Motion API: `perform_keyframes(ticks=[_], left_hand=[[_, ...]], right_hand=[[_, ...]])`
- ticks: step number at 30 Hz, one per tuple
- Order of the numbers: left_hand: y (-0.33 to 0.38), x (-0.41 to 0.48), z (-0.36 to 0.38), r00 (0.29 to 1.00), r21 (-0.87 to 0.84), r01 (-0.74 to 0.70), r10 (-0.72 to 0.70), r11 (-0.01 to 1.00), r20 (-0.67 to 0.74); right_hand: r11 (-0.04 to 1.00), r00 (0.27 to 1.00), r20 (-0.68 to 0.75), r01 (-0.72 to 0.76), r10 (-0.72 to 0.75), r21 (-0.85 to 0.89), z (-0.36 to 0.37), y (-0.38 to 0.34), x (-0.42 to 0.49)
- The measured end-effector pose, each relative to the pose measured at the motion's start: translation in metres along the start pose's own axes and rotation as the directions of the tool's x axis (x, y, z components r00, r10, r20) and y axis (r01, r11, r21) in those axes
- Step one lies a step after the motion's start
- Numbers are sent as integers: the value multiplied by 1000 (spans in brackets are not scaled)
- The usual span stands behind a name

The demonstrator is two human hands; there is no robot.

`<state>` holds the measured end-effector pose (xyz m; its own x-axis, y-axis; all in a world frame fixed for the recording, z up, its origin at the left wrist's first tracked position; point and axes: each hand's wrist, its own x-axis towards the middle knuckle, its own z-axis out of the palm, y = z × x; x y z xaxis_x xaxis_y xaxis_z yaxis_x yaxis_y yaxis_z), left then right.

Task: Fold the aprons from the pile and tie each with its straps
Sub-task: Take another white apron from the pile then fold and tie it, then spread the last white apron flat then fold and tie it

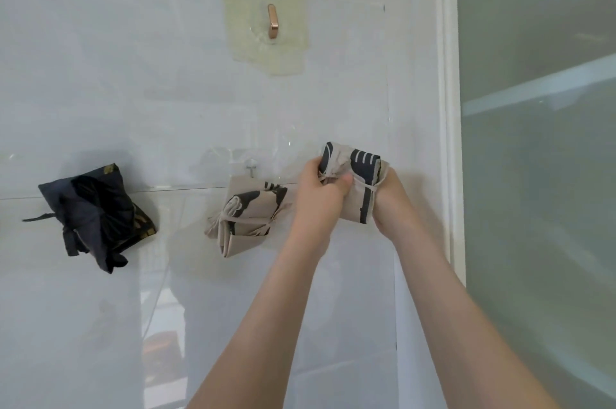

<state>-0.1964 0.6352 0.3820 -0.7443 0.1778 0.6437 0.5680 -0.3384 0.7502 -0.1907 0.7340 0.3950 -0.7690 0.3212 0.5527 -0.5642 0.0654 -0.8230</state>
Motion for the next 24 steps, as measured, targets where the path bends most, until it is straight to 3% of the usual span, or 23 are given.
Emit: perform_keyframes(ticks=[5, 12, 18, 21, 24], left_hand=[[-12, 13, 3, 987, -99, 41, -56, 994, -151], [-24, 21, 5, 991, -92, 10, -22, 996, -130], [-28, 33, 21, 993, -20, 24, -26, 1000, -118], [-38, 33, 23, 983, 61, 7, 5, 998, -186], [-45, 26, 25, 964, 119, -16, 47, 993, -261]], right_hand=[[996, 998, 41, 46, -43, -73, 5, 6, 12], [986, 989, 56, 142, -138, -85, -5, 8, 19], [988, 997, 21, 81, -79, -132, -22, 8, 29], [996, 998, 64, 33, -28, -81, -24, 14, 31], [984, 996, 90, 2, 14, -176, -25, 23, 31]])
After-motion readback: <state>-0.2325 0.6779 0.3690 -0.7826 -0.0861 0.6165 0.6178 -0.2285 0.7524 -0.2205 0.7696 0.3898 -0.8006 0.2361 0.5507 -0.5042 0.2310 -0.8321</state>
